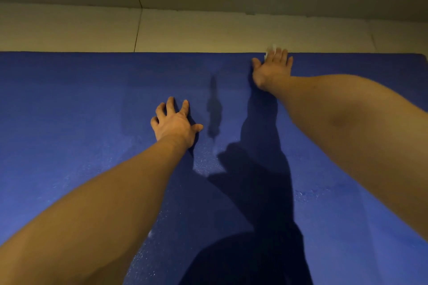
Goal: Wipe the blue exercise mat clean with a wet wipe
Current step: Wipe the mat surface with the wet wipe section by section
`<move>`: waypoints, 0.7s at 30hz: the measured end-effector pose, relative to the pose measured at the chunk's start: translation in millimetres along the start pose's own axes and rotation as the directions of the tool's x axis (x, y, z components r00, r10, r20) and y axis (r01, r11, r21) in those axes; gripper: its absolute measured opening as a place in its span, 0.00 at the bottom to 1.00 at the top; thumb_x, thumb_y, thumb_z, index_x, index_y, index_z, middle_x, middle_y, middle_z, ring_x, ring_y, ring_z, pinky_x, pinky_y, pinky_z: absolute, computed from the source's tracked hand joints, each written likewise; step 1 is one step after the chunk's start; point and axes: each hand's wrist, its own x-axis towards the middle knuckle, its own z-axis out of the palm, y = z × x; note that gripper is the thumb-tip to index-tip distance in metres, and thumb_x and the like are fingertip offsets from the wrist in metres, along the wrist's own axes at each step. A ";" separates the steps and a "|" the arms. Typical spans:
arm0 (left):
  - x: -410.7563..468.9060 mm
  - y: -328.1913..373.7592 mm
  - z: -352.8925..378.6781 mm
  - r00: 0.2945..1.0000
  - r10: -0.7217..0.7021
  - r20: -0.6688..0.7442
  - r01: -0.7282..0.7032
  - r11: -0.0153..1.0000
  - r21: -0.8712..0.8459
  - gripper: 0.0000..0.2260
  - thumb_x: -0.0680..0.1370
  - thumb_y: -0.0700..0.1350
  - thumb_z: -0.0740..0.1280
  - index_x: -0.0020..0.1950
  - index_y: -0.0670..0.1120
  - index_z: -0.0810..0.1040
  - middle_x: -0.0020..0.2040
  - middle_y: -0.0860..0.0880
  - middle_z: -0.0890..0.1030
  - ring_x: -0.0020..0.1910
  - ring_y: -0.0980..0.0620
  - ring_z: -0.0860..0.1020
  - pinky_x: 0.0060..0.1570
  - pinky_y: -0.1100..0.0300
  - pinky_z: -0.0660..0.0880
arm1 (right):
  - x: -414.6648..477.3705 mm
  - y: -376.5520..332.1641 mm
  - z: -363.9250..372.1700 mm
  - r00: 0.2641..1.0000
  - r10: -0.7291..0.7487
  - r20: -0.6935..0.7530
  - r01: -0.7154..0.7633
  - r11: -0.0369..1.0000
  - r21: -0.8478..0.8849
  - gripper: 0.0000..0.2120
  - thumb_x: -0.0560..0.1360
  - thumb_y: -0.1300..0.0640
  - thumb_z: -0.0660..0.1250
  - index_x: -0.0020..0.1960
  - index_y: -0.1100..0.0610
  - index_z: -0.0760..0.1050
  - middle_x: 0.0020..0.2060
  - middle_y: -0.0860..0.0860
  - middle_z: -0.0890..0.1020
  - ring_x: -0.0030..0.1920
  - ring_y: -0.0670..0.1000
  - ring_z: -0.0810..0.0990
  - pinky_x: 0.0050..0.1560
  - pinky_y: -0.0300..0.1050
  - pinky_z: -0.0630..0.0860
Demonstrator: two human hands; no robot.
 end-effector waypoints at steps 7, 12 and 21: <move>0.1 -0.6 0.5 1.000 -0.006 0.012 0.006 1.000 0.002 0.37 0.78 0.67 0.63 0.82 0.59 0.50 0.82 0.49 0.44 0.79 0.41 0.44 0.76 0.41 0.51 | -45.9 -35.8 33.0 0.956 -0.292 0.006 0.292 0.956 -0.026 0.36 0.83 0.34 0.42 0.84 0.53 0.40 0.82 0.53 0.39 0.81 0.61 0.34 0.79 0.63 0.34; 1.4 -2.2 3.1 1.000 -0.006 0.011 0.006 1.000 0.009 0.37 0.78 0.67 0.62 0.82 0.59 0.49 0.82 0.49 0.44 0.79 0.41 0.44 0.76 0.40 0.51 | -29.9 14.0 24.4 0.929 -0.369 -0.029 0.364 0.925 -0.109 0.34 0.84 0.36 0.41 0.84 0.53 0.40 0.83 0.47 0.40 0.82 0.52 0.38 0.80 0.60 0.37; 1.9 1.7 -1.3 0.999 -0.018 0.034 0.017 1.000 0.021 0.37 0.78 0.66 0.63 0.82 0.58 0.49 0.82 0.49 0.44 0.79 0.41 0.44 0.76 0.41 0.51 | -43.1 -7.5 31.8 0.982 -0.150 -0.118 0.160 0.984 0.079 0.35 0.84 0.39 0.46 0.82 0.62 0.50 0.83 0.54 0.46 0.82 0.58 0.41 0.80 0.59 0.39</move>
